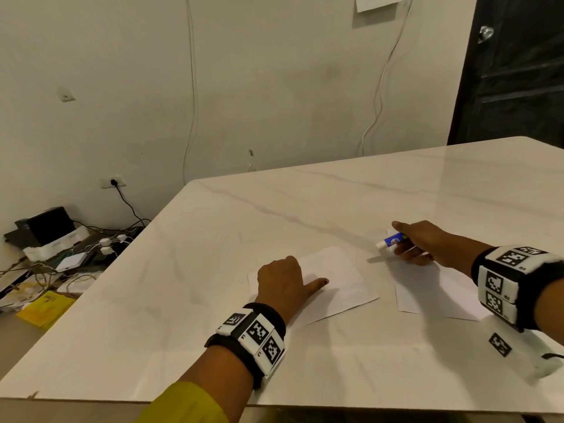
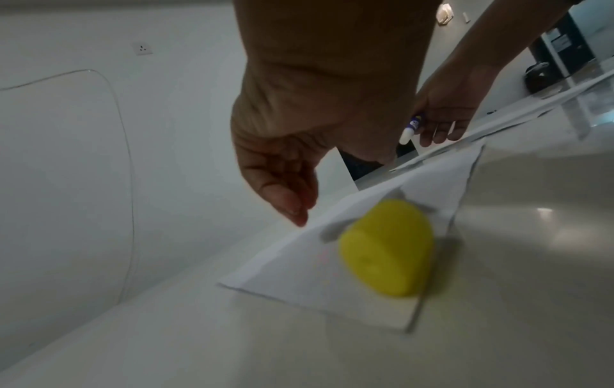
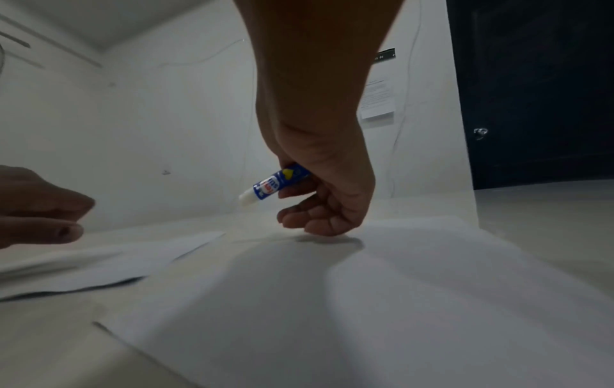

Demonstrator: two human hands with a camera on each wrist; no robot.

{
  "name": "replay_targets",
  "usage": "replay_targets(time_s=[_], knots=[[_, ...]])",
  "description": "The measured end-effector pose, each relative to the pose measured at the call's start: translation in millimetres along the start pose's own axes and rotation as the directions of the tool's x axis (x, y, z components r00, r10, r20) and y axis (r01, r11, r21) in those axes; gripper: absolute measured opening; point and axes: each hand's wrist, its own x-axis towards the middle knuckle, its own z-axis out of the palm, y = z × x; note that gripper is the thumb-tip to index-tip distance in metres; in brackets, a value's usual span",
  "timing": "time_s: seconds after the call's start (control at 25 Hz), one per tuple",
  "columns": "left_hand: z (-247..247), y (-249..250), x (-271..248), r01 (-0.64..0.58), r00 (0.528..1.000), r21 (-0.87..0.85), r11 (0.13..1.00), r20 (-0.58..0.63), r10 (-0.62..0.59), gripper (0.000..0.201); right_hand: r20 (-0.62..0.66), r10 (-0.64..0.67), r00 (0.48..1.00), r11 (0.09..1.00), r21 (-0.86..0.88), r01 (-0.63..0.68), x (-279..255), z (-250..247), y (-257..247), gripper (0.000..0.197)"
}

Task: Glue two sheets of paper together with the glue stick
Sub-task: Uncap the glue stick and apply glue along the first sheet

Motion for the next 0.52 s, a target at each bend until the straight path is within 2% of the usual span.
replay_targets(time_s=[0.08, 0.16, 0.28, 0.32, 0.44, 0.52], knots=[[-0.1, 3.5, 5.8, -0.190, 0.980, 0.012, 0.982, -0.053, 0.190, 0.058, -0.011, -0.088, 0.996, 0.996, -0.018, 0.088, 0.2, 7.2, -5.1, 0.045], [4.7, 7.9, 10.1, -0.337, 0.942, -0.016, 0.941, 0.000, 0.337, 0.061, 0.020, -0.156, 0.988, 0.985, -0.068, 0.157, -1.3, 17.7, -10.3, 0.041], [12.9, 13.9, 11.7, -0.364, 0.897, -0.083, 0.928, 0.237, 0.373, 0.075, 0.074, -0.212, 0.974, 0.965, -0.141, 0.221, -1.1, 35.5, -13.9, 0.028], [15.3, 14.2, 11.9, -0.370, 0.884, -0.095, 0.924, 0.271, 0.381, 0.076, 0.082, -0.241, 0.967, 0.955, -0.155, 0.251, 0.3, 41.0, -14.8, 0.021], [17.1, 10.1, 13.9, -0.404, 0.863, -0.130, 0.906, 0.275, 0.424, 0.077, 0.096, -0.366, 0.925, 0.876, -0.300, 0.378, 5.1, 53.4, -19.8, 0.003], [16.7, 7.4, 15.0, -0.422, 0.852, -0.123, 0.898, 0.283, 0.440, 0.078, 0.137, -0.450, 0.883, 0.777, -0.428, 0.462, 8.6, 58.7, -24.8, 0.006]])
